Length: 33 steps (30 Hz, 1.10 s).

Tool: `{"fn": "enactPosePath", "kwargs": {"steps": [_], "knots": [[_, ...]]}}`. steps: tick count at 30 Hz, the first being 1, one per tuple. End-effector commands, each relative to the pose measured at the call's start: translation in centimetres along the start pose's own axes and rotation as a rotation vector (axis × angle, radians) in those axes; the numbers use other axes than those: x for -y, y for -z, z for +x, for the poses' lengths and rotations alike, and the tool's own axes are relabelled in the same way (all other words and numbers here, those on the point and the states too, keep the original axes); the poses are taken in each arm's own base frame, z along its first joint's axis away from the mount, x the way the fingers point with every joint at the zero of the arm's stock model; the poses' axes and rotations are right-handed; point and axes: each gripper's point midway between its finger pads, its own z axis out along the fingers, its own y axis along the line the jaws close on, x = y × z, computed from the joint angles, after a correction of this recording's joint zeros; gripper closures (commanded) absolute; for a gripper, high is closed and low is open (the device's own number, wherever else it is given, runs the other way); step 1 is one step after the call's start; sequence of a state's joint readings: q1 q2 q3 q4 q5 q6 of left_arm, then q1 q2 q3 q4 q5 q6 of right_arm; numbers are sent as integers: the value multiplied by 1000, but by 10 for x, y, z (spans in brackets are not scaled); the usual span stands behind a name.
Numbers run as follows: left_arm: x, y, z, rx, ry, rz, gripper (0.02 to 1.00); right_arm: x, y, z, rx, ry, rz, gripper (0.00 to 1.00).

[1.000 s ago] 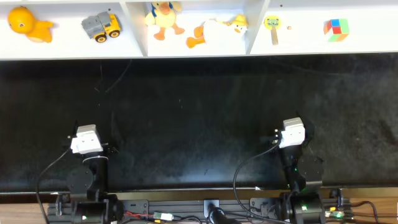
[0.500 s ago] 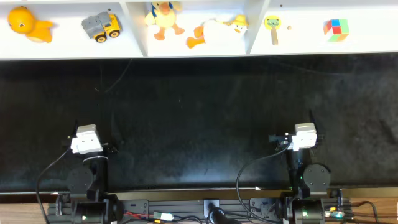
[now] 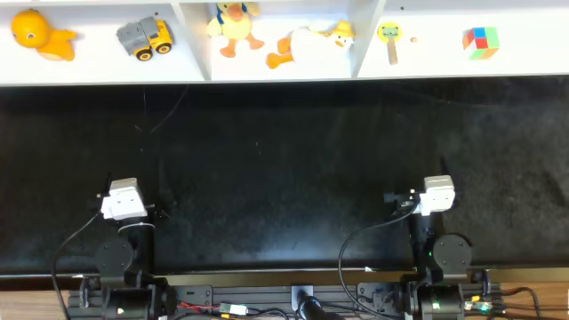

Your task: Store Toys

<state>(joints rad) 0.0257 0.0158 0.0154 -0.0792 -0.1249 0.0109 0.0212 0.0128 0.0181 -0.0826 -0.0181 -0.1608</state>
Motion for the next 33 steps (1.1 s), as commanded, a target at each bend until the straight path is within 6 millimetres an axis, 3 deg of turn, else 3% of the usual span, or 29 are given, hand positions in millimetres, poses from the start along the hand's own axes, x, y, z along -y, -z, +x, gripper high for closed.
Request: {"fn": "enactPosePath", "kwargs": {"steps": [1,4,11,13,33], "knots": [[0,0,-1,11,-18,-3,20,2,0,4,-1,-27,13,56],[0,0,-1,11,-18,-3,20,8,0,4,-3,-33,35,97],[0,0,-1,11,-18,-3,20,10,0,4,-2,-95,45,62],[0,0,0,10,-18,-3,20,10,0,4,-1,-95,44,3],[0,0,-1,11,-18,-3,20,11,0,4,-1,-95,48,7]]}}
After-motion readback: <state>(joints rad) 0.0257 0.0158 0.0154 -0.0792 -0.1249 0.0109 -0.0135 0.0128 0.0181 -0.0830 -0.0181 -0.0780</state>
